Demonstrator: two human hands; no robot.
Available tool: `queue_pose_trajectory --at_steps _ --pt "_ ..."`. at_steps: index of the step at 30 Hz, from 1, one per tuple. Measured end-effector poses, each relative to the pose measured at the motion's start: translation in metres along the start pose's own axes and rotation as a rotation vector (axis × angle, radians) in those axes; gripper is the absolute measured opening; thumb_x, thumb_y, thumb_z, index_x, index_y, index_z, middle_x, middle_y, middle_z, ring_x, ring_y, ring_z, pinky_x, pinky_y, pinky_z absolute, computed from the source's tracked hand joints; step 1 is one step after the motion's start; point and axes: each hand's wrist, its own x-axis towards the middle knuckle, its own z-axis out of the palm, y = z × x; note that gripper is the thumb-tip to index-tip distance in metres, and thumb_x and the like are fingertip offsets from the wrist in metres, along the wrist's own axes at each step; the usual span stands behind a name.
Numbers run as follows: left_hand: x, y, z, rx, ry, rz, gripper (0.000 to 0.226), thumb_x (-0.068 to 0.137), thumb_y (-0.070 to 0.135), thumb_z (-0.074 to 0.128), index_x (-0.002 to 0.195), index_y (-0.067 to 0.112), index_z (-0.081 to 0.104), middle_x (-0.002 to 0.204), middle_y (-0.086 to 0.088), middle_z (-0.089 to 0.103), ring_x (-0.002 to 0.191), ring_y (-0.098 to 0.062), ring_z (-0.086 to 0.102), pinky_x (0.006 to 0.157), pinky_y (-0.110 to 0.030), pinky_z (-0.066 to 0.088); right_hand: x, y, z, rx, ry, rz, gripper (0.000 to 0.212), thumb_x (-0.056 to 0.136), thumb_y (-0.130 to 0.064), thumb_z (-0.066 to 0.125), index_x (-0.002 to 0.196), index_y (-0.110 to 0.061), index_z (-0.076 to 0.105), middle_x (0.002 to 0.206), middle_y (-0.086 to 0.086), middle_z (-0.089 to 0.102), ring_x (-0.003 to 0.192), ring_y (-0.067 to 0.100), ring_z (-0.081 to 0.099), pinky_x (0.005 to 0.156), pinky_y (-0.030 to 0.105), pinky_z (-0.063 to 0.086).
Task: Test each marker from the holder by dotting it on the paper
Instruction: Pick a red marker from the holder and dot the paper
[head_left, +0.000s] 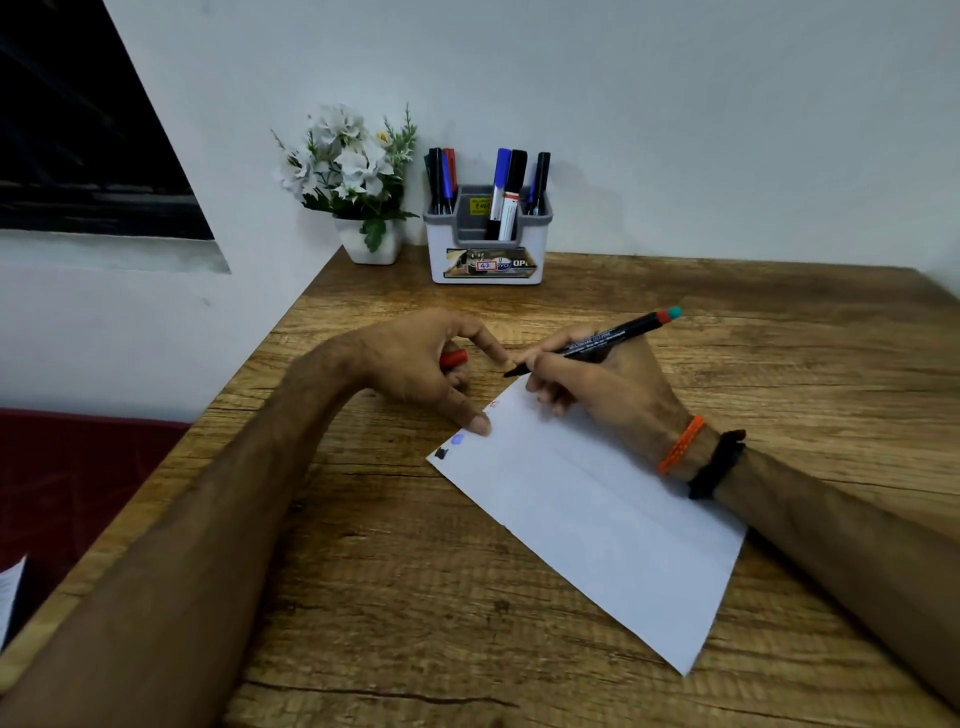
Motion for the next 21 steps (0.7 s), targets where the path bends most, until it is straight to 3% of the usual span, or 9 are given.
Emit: queue_pose_trajectory --at_steps 4,6,8,10,13,16,19,21 --pt "-0.004 0.001 -0.004 -0.032 0.08 0.053 0.043 0.08 0.026 0.076 0.12 0.025 0.06 0.078 0.007 0.062 0.068 -0.004 0.056 0.068 -0.015 0.043 0.005 -0.009 -0.007 0.128 -0.057 0.034 0.016 0.092 0.0 0.056 0.088 0.006 0.07 0.07 0.015 0.067 0.051 0.013 0.06 0.045 0.021 0.048" --pt "-0.004 0.001 -0.005 -0.021 0.138 0.086 0.03 0.089 0.022 0.066 0.119 0.025 0.062 0.097 0.004 0.066 0.089 -0.006 0.061 0.081 -0.023 0.044 0.008 -0.011 -0.01 0.204 -0.095 0.069 0.022 0.09 -0.009 0.055 0.087 0.0 0.074 0.07 0.013 0.067 0.052 0.013 0.059 0.046 0.022 0.048" --pt "-0.003 0.0 -0.004 -0.031 0.18 0.122 0.026 0.095 0.017 0.057 0.118 0.026 0.064 0.102 0.0 0.067 0.096 -0.011 0.062 0.086 -0.031 0.046 0.01 -0.011 -0.013 0.242 -0.12 0.082 0.028 0.08 -0.018 0.052 0.086 -0.004 0.076 0.068 0.009 0.065 0.053 0.013 0.057 0.047 0.023 0.047" --pt "-0.002 -0.001 -0.001 -0.035 0.214 0.148 0.028 0.097 0.014 0.052 0.117 0.028 0.066 0.097 -0.007 0.067 0.09 -0.02 0.061 0.082 -0.038 0.046 0.011 -0.011 -0.015 0.248 -0.116 0.093 0.035 0.075 -0.021 0.051 0.091 -0.002 0.076 0.067 0.008 0.062 0.053 0.012 0.055 0.048 0.023 0.047" --pt "-0.001 0.003 0.002 -0.133 0.248 0.188 0.028 0.097 0.007 0.051 0.117 0.018 0.066 0.082 -0.008 0.06 0.075 -0.016 0.056 0.071 -0.027 0.047 0.011 -0.013 -0.017 0.263 -0.093 0.099 0.028 0.077 -0.017 0.053 0.092 -0.003 0.072 0.068 0.008 0.064 0.051 0.012 0.056 0.046 0.022 0.046" --pt "0.0 0.006 0.003 -0.198 0.309 0.232 0.02 0.095 0.003 0.054 0.112 0.005 0.064 0.084 -0.009 0.061 0.073 -0.01 0.058 0.07 -0.022 0.049 0.01 -0.015 -0.018 0.298 -0.057 0.083 0.009 0.087 -0.006 0.057 0.086 -0.008 0.065 0.066 0.007 0.068 0.048 0.013 0.058 0.044 0.021 0.045" --pt "0.0 0.006 0.002 -0.275 0.334 0.253 0.015 0.093 0.0 0.055 0.106 0.003 0.063 0.093 -0.02 0.064 0.073 -0.012 0.06 0.07 -0.023 0.053 0.009 -0.018 -0.02 0.33 -0.021 0.085 0.014 0.093 -0.001 0.054 0.084 -0.01 0.06 0.067 0.008 0.069 0.047 0.014 0.058 0.045 0.022 0.043" --pt "0.001 0.006 0.003 -0.31 0.332 0.262 0.016 0.093 -0.001 0.053 0.107 -0.001 0.062 0.092 -0.017 0.064 0.071 -0.009 0.06 0.069 -0.021 0.053 0.009 -0.018 -0.02 0.334 -0.025 0.075 0.016 0.094 -0.001 0.054 0.082 -0.011 0.058 0.068 0.009 0.07 0.046 0.013 0.058 0.044 0.022 0.043"
